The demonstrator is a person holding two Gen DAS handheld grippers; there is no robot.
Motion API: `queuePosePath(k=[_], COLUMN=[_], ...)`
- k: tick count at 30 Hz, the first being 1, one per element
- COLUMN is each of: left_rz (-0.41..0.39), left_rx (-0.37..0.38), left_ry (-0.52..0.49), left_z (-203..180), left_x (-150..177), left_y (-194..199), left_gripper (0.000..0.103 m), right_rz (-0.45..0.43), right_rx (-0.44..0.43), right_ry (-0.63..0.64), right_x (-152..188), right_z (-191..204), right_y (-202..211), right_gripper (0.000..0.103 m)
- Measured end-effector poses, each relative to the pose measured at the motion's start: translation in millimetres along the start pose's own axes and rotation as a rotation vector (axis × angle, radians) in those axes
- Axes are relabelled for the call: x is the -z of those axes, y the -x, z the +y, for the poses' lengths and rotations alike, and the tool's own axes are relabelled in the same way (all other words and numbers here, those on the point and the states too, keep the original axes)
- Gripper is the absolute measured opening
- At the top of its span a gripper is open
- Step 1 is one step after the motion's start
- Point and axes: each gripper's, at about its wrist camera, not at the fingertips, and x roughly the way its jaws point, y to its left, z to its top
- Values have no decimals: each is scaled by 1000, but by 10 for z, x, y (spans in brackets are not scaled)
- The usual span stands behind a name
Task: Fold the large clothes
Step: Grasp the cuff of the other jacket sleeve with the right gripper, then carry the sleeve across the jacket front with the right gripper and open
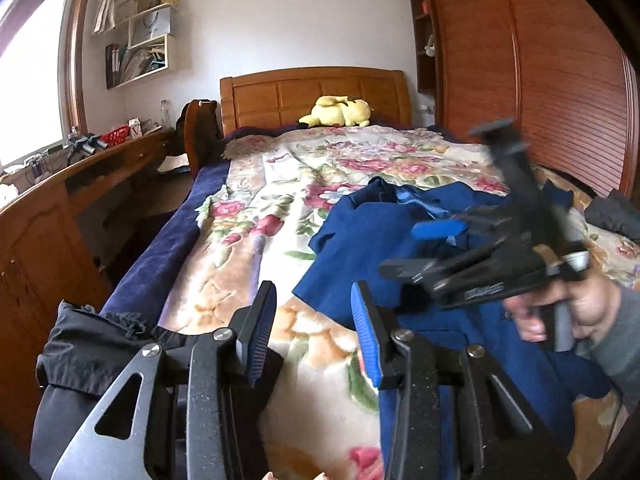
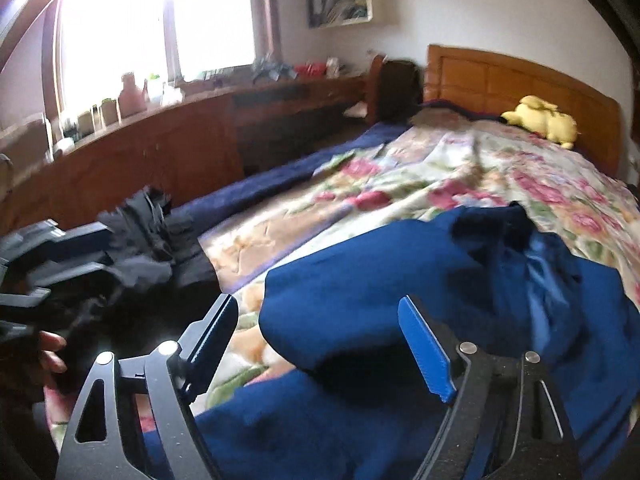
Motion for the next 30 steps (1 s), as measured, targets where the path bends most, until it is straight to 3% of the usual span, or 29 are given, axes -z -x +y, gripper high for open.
queuePosePath(k=[7,12,17,18,23,26,30], left_rz=[-17,-26,-33,-35,-29,-24,-17], left_rx=[20,24,25,26,37,46,54], left_ry=[61,73,70,68,65,58,46], left_z=[211,275,241,232,174,129,69], left_x=[-17,-18,-12,6,-7,-10,-18], left_y=[100,135,151,169,124,94,58], left_gripper=[40,40,41,41,41,41,41], right_rz=[162,267,287,280,263,215,129], right_rx=[2,55,78,83,115,101,27], right_ry=[52,136,148,141,123,97,94], right_x=[9,123,162,157,129,68,8], right_z=[-87,-79,-103,-116,-172,-204,-209], right_y=[-698,-1038,-1159,-1151,-1160,-1101,-925], right_gripper=[84,84,82,79,38,22,19])
